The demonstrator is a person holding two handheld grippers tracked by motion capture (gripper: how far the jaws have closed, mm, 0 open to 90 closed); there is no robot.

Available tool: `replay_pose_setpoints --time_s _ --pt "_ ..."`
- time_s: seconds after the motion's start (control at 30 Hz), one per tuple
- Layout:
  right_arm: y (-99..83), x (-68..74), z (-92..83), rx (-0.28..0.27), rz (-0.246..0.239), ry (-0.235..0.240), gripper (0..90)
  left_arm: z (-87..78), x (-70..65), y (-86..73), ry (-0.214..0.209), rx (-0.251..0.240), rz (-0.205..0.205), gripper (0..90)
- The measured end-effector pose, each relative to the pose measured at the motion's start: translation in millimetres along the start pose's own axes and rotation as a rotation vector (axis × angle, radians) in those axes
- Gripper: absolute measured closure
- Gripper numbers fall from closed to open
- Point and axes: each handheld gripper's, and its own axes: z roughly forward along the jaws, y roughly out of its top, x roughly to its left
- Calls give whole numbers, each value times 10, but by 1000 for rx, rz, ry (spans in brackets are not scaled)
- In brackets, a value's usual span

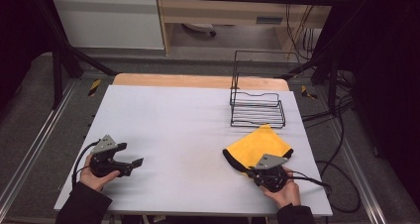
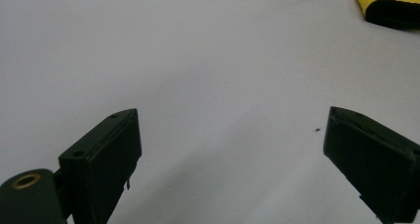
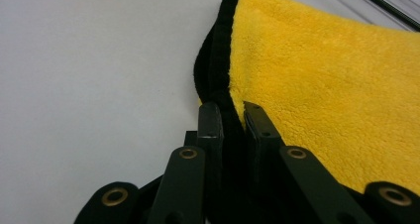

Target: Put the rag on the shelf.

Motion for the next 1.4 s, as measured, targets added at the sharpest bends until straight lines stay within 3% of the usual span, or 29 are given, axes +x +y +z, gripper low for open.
replay_pose_setpoints --time_s 0.2,0.37,0.57,0.7,0.8,0.87,1.07,1.17,1.23,1.4 --pt "-93 -45 -196 1 7 72 797 0 -4 -1 3 8 1 80" --pt "-166 -30 -270 14 -4 99 785 8 -10 0 7 13 3 81" --pt "-174 -31 -291 -35 46 134 618 12 -22 6 12 16 7 81" --pt "-42 -24 -321 -115 104 91 465 26 -29 5 12 22 7 82" --pt "107 23 -211 -113 107 40 434 31 -37 7 15 28 14 82" --pt "205 66 -81 -99 114 34 402 27 -40 10 16 26 15 82" --pt "458 185 305 -43 122 7 435 15 -34 9 16 22 13 83" --pt "475 187 441 -21 131 -7 445 14 -34 11 15 22 16 83" --pt "449 194 498 9 102 -47 454 20 -36 10 14 24 16 84" --pt "405 248 538 -4 71 -107 481 25 -45 10 14 27 18 85"
